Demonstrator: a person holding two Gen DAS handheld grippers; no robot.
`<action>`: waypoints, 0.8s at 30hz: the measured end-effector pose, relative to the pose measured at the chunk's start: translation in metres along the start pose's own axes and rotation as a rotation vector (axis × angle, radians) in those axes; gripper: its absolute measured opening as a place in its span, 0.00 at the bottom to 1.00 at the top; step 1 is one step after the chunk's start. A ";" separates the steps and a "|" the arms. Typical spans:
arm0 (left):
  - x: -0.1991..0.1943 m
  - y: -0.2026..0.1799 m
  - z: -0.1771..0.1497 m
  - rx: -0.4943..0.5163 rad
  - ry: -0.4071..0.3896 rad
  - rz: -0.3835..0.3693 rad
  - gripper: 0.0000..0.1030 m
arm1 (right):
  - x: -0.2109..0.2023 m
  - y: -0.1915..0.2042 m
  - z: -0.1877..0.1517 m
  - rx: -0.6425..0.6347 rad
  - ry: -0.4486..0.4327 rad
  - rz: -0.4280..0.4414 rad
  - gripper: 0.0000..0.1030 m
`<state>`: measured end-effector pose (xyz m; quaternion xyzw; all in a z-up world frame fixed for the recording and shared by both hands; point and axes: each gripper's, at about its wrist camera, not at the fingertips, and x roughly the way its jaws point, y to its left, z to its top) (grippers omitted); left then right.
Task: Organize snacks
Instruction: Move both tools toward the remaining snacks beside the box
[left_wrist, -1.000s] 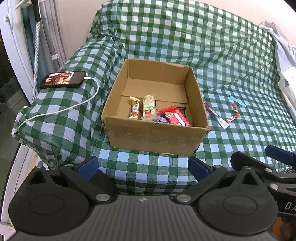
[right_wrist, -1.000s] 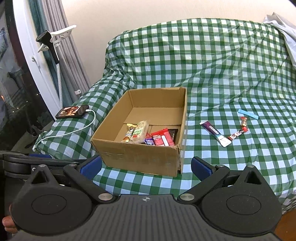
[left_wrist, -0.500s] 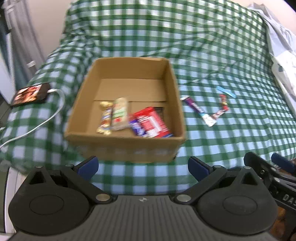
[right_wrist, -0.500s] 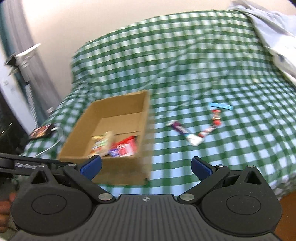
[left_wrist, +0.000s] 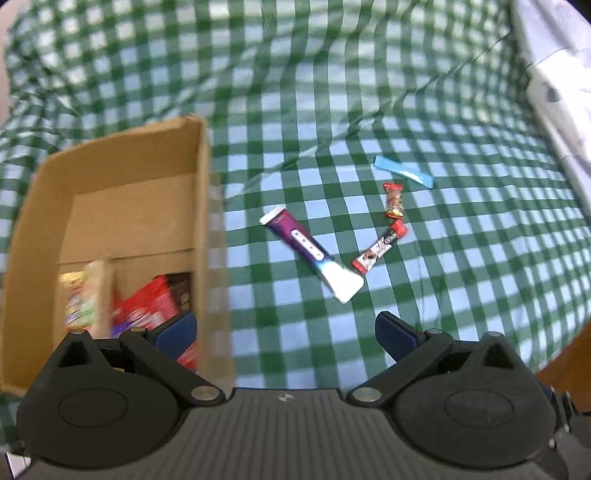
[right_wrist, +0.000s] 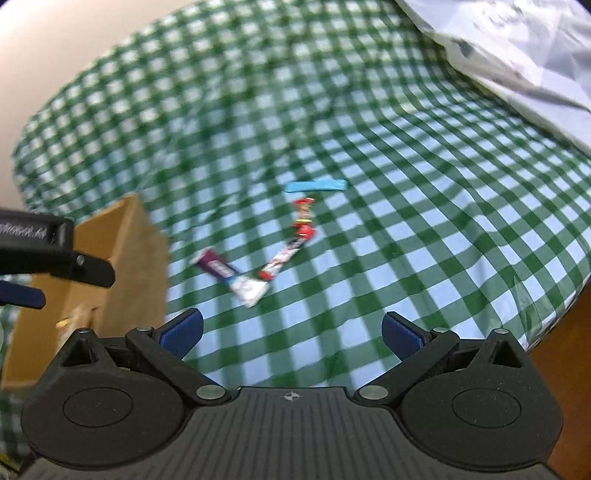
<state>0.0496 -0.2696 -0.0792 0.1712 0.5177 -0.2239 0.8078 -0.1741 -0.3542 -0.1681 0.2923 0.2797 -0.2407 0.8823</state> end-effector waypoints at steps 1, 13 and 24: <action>0.015 -0.004 0.011 -0.006 0.015 -0.005 1.00 | 0.012 -0.003 0.005 0.006 0.007 -0.009 0.99; 0.164 -0.033 0.073 0.087 0.040 0.078 1.00 | 0.170 -0.012 0.047 0.001 0.076 -0.066 0.99; 0.222 -0.009 0.075 -0.010 0.158 0.035 1.00 | 0.251 0.017 0.034 -0.310 0.055 -0.130 0.99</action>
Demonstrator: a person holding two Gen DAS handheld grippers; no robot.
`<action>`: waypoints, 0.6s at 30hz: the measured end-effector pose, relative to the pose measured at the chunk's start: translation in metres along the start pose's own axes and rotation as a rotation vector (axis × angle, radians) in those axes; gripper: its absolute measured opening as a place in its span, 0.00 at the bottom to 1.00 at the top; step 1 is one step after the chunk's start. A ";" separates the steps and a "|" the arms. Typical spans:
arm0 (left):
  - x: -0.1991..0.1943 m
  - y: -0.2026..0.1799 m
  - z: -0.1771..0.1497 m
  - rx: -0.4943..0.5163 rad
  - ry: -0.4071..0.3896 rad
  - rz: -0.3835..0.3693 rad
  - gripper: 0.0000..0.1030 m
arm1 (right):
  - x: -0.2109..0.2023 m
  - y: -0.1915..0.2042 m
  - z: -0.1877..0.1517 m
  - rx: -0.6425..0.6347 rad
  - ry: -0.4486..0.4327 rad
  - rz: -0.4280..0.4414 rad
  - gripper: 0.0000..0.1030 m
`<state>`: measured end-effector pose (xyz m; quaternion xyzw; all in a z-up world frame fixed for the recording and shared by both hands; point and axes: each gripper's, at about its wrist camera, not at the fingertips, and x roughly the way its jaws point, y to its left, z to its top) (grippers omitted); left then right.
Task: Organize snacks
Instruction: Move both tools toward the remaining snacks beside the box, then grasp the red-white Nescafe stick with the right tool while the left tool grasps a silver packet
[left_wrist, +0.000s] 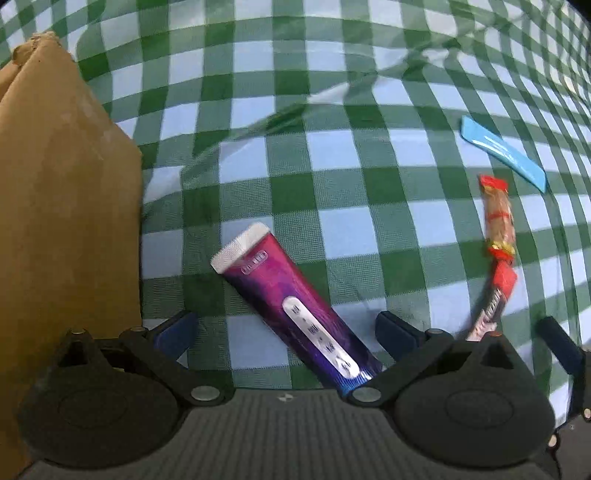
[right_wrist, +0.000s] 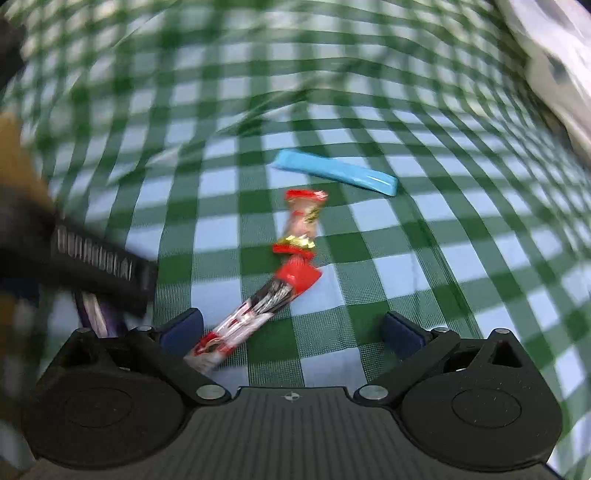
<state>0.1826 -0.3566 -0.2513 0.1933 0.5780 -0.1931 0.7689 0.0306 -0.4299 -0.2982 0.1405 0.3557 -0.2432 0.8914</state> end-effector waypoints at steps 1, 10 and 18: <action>-0.001 0.003 -0.001 -0.018 0.005 -0.002 1.00 | -0.003 0.000 -0.003 -0.001 -0.014 0.010 0.95; -0.040 0.013 -0.011 -0.012 -0.058 -0.122 0.19 | -0.019 -0.012 -0.006 0.009 -0.037 0.039 0.09; -0.121 0.028 -0.057 0.019 -0.153 -0.197 0.17 | -0.085 -0.022 -0.001 0.079 -0.106 0.063 0.09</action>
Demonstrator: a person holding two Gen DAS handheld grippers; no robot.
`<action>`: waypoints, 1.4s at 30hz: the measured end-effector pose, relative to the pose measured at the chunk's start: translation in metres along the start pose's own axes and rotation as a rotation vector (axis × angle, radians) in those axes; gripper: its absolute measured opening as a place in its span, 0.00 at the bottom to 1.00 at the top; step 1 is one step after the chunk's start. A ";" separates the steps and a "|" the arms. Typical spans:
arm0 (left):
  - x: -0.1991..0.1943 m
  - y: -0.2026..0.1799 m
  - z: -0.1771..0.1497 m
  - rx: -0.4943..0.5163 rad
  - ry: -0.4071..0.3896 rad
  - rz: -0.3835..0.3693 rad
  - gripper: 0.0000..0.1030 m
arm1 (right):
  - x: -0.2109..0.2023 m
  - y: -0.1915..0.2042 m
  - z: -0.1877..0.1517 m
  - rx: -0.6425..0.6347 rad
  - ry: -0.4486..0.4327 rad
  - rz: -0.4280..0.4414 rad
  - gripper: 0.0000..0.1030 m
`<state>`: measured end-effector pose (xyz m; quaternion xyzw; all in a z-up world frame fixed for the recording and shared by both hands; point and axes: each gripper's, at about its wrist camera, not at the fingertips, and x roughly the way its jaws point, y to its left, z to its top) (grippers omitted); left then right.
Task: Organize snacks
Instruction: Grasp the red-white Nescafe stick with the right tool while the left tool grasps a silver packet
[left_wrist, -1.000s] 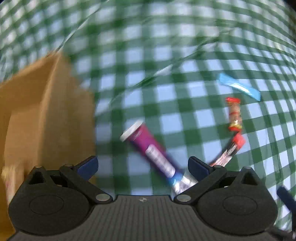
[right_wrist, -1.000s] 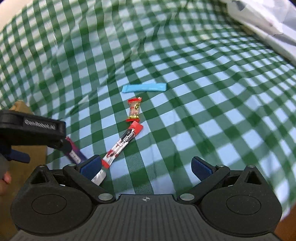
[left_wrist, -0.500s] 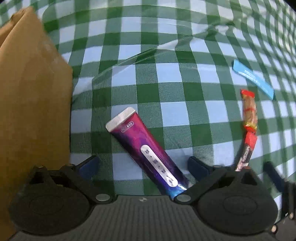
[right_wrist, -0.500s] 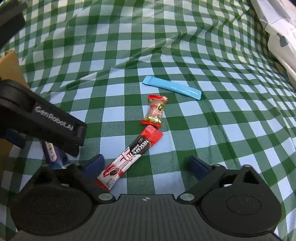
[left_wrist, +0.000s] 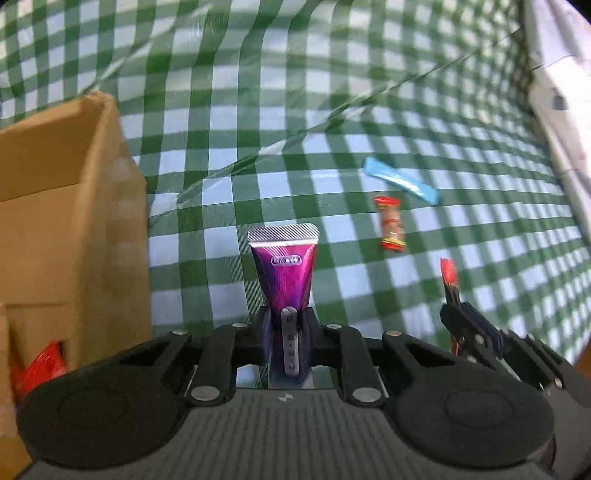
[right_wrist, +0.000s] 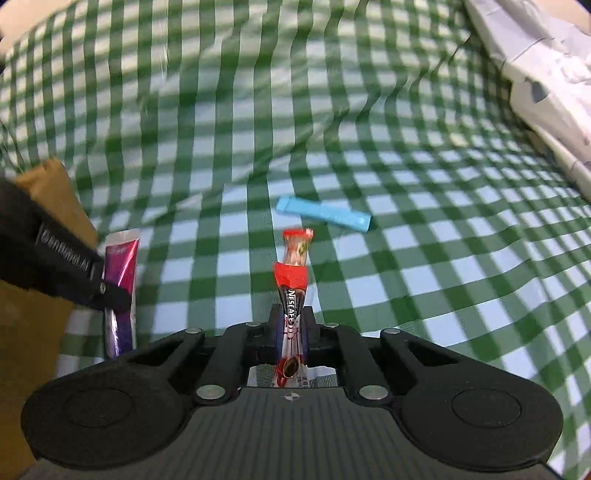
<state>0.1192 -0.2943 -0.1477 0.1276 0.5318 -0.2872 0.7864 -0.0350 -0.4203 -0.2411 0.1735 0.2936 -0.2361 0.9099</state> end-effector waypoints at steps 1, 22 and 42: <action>-0.014 0.002 -0.006 0.000 -0.012 -0.011 0.15 | -0.010 0.000 0.002 0.005 -0.010 0.005 0.09; -0.037 -0.001 -0.066 0.015 0.055 -0.113 0.45 | -0.132 0.023 -0.020 -0.028 -0.049 0.021 0.10; 0.055 -0.033 -0.068 -0.070 0.260 0.075 0.18 | -0.093 -0.039 -0.034 0.109 0.021 0.006 0.10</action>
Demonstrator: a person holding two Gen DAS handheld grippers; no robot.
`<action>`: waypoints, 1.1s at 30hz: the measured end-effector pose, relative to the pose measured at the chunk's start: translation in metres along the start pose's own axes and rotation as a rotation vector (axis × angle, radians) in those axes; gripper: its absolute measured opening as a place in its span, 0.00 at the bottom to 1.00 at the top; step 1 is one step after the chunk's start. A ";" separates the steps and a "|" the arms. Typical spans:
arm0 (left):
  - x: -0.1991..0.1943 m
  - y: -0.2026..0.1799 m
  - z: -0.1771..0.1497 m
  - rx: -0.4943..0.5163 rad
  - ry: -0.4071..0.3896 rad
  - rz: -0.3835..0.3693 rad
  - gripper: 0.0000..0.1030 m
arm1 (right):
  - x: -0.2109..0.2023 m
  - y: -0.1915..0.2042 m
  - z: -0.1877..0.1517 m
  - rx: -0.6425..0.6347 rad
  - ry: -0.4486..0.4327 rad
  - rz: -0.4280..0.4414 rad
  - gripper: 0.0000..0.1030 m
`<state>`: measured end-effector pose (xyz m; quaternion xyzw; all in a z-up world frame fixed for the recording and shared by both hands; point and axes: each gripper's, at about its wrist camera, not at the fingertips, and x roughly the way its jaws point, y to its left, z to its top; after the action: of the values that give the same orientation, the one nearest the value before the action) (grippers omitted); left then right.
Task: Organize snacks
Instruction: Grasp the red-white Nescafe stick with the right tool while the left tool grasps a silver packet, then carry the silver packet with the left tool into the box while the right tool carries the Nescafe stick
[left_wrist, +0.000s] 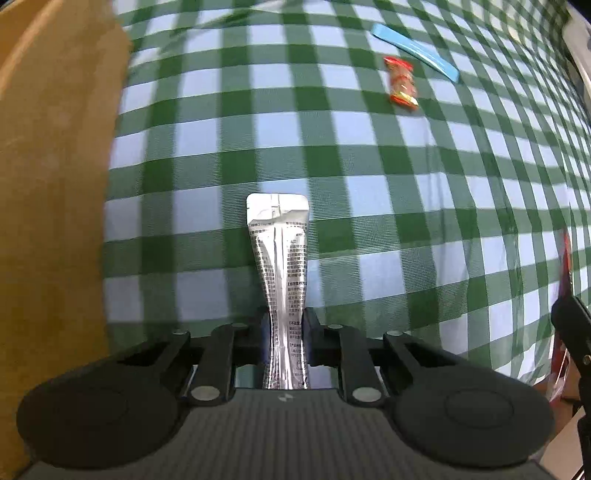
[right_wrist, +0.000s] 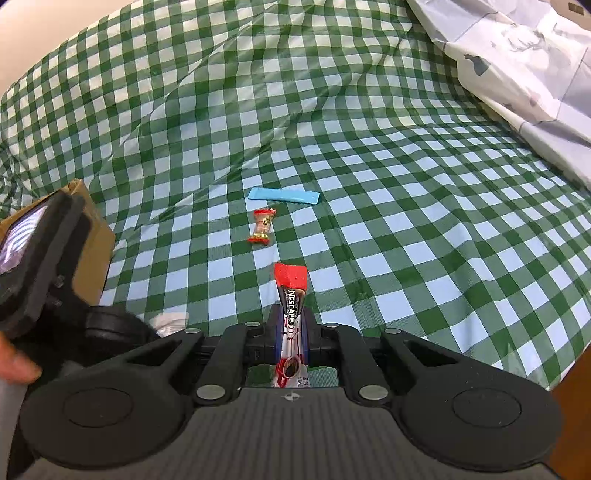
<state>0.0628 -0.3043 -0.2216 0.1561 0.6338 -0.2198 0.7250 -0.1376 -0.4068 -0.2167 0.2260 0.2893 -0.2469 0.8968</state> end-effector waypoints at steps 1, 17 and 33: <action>-0.009 0.003 -0.002 0.001 -0.013 -0.006 0.18 | -0.002 0.001 0.000 0.000 -0.005 0.001 0.10; -0.213 0.119 -0.186 0.003 -0.341 -0.070 0.18 | -0.139 0.089 -0.010 -0.137 -0.118 0.232 0.10; -0.271 0.212 -0.297 -0.159 -0.522 -0.021 0.19 | -0.242 0.208 -0.072 -0.418 -0.091 0.418 0.10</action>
<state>-0.1072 0.0598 -0.0093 0.0303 0.4424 -0.2096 0.8715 -0.2196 -0.1300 -0.0623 0.0796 0.2404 -0.0021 0.9674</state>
